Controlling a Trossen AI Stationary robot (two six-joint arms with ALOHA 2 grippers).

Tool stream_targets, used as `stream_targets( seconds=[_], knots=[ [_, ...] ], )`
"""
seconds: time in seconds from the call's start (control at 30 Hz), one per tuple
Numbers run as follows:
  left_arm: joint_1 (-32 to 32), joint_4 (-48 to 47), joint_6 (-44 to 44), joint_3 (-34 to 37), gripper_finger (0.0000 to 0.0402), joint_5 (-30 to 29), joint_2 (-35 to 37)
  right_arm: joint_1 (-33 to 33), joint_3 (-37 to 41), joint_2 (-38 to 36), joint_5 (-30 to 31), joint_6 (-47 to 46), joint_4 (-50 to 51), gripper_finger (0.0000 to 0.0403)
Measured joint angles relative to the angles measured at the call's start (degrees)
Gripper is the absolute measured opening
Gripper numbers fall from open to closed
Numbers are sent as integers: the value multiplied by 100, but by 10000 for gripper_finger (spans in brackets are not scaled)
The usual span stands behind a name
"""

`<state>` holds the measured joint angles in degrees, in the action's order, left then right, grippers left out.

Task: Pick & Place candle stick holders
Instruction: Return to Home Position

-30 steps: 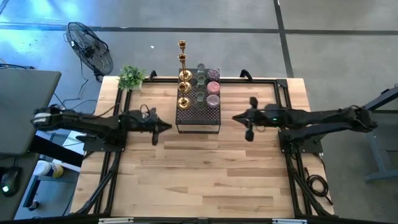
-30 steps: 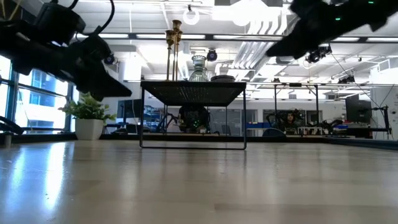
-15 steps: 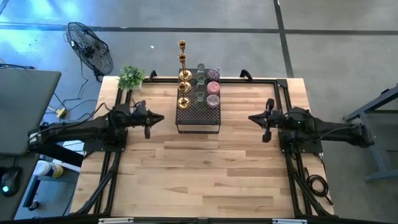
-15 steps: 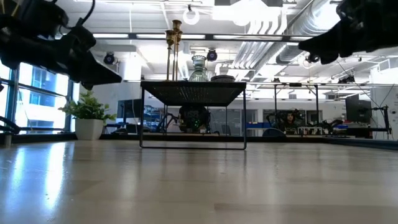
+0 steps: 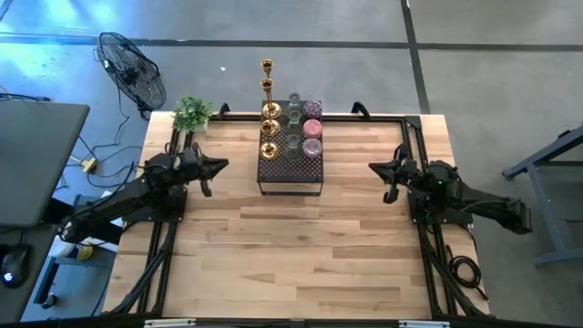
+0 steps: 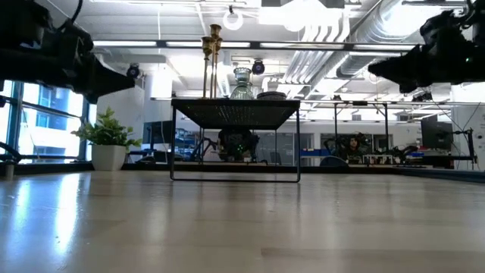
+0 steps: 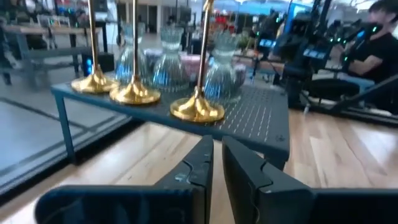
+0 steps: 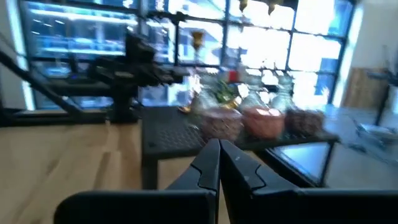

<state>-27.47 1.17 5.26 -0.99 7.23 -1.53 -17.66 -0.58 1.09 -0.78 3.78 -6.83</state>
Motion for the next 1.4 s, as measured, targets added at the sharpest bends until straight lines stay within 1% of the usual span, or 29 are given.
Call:
stream_targets(
  seconds=[0.13, 0.27, 0.33, 0.4, 0.5, 0.57, 1.4],
  knots=[
    [9, 14, -3, 7, 33, -1, 117, -131, 0, -6, 328, -75, -7, 0],
    [9, 8, -55, 9, 33, -29, 102, -150, 0, -1, 1133, -87, 55, 2],
    [9, 4, -53, 9, 33, -40, 99, -152, 0, -1, 1562, -349, 200, 2],
    [9, 2, -77, 11, 33, -51, 97, -152, 0, 4, 1741, -785, 272, 2],
    [9, 1, -168, 11, 33, -69, 90, -152, 1, 2, 1765, -1197, 267, 2],
    [9, -4, -182, 11, 33, -73, 88, -149, 2, 2, 1725, -1305, 251, 2],
    [9, -2, -190, 15, 33, -78, 88, -149, 3, 2, 1689, -1273, 251, 1]
  ],
)
